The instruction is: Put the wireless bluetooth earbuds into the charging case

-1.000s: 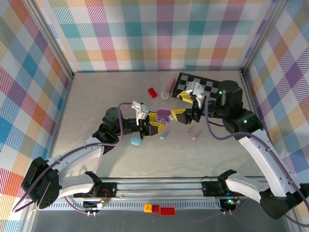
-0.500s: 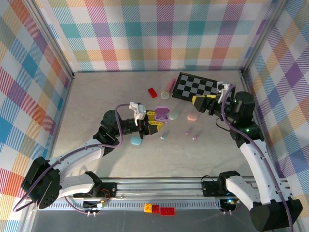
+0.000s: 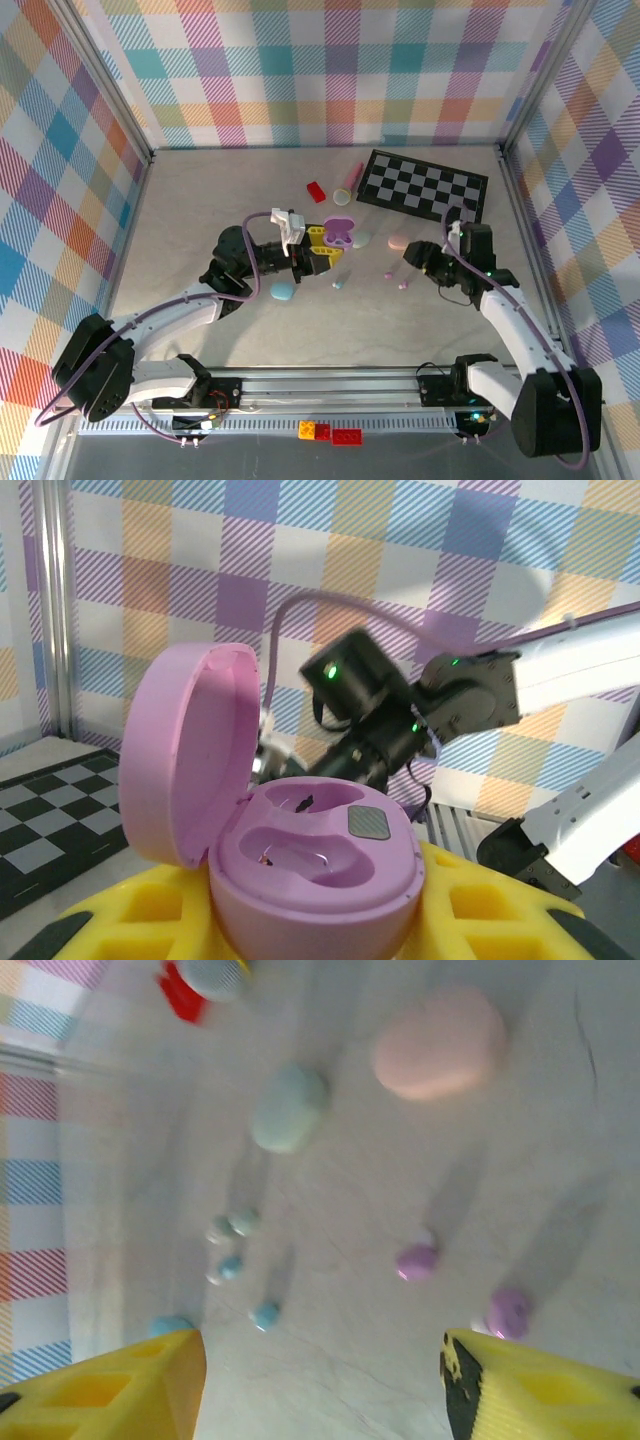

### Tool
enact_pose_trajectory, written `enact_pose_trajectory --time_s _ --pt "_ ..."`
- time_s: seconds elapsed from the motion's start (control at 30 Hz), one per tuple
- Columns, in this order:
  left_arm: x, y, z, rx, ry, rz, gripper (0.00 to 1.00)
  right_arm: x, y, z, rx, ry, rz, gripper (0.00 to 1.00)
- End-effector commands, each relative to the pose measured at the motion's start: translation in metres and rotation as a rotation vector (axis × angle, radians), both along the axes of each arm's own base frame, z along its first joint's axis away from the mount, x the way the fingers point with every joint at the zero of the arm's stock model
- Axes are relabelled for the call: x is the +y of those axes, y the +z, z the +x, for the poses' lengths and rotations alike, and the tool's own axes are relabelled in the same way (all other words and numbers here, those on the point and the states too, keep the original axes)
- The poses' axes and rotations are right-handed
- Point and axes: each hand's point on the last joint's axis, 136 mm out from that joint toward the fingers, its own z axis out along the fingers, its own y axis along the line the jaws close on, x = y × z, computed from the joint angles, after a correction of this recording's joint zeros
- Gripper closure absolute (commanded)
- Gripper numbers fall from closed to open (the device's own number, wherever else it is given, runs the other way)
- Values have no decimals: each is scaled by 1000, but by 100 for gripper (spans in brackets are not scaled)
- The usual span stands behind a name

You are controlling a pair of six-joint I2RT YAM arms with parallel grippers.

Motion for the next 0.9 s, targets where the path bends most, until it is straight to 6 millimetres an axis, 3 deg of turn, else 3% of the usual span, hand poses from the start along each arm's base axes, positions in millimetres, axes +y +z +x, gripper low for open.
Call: enact_pose_trajectory --time_s 0.0,0.23,0.47,0.87 --pt "4 35 -7 -102 -21 -73 67 9 -8 0 20 12 69 39" --pt "2 35 -7 -127 -35 -43 67 0 -45 0 92 -5 -4 45" --pt "-5 34 -4 -112 -75 -55 68 -7 -62 7 112 -11 -65 46" --pt "-8 47 -3 -103 -105 -133 67 5 -78 6 135 71 -30 48"
